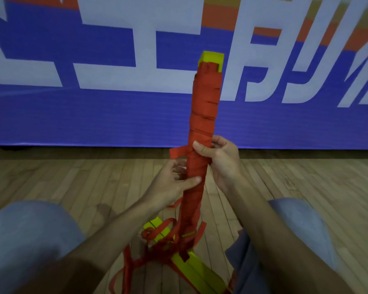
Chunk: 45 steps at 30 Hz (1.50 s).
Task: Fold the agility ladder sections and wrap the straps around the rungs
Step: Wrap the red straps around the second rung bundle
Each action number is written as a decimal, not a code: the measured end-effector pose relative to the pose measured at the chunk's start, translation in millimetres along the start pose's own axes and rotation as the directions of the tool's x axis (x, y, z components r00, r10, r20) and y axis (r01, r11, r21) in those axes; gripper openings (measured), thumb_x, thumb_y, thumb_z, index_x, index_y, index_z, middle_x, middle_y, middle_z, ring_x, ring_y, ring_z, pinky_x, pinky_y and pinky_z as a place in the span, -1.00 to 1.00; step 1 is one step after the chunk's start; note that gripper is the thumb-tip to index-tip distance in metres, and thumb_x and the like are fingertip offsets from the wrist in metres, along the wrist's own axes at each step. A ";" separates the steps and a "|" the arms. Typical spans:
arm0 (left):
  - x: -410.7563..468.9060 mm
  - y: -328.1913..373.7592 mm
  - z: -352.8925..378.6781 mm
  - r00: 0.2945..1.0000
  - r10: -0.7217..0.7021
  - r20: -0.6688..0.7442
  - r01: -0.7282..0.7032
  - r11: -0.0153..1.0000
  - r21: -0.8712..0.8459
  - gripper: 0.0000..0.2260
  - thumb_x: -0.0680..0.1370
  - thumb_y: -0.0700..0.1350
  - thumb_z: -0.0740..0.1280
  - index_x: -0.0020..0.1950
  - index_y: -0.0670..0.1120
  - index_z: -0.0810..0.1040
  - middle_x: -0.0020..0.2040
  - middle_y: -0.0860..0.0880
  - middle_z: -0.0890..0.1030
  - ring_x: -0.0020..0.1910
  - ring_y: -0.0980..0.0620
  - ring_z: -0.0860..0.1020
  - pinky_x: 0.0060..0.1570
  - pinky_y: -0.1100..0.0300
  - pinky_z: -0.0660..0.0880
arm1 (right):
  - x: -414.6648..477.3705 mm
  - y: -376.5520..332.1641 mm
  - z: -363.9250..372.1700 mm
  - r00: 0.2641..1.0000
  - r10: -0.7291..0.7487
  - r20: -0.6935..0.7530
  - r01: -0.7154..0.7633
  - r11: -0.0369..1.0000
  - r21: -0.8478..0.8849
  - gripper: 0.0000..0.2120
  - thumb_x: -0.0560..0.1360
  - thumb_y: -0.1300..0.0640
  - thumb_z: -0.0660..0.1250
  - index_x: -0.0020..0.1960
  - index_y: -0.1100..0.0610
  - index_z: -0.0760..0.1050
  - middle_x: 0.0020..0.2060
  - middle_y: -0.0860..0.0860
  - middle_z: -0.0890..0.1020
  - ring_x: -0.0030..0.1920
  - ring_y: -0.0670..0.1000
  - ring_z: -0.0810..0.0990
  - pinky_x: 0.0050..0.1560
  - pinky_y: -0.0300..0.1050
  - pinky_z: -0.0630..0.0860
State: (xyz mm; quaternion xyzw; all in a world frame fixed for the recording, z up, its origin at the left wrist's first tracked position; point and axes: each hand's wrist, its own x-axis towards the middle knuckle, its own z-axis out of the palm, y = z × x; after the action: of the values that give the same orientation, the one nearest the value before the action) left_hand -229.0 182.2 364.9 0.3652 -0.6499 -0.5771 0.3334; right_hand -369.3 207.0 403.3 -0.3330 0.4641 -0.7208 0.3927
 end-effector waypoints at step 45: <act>6.9 13.7 -7.5 0.993 0.062 0.097 -0.059 0.998 -0.034 -0.70 0.59 -0.19 0.32 0.32 -0.11 0.48 -0.11 -0.07 0.68 -0.21 0.12 0.66 -0.26 0.28 0.57 | 4.5 -3.9 -10.3 0.987 0.154 -0.039 -0.153 0.988 0.036 -0.95 0.45 0.31 0.43 -0.12 0.22 0.57 -0.21 0.11 0.65 -0.25 0.01 0.64 -0.19 -0.17 0.60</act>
State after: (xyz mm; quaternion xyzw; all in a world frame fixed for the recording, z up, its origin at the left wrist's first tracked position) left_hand -227.4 173.4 379.5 0.3114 -0.6670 -0.5942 0.3241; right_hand -381.2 208.3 403.8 -0.2748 0.4845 -0.7026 0.4428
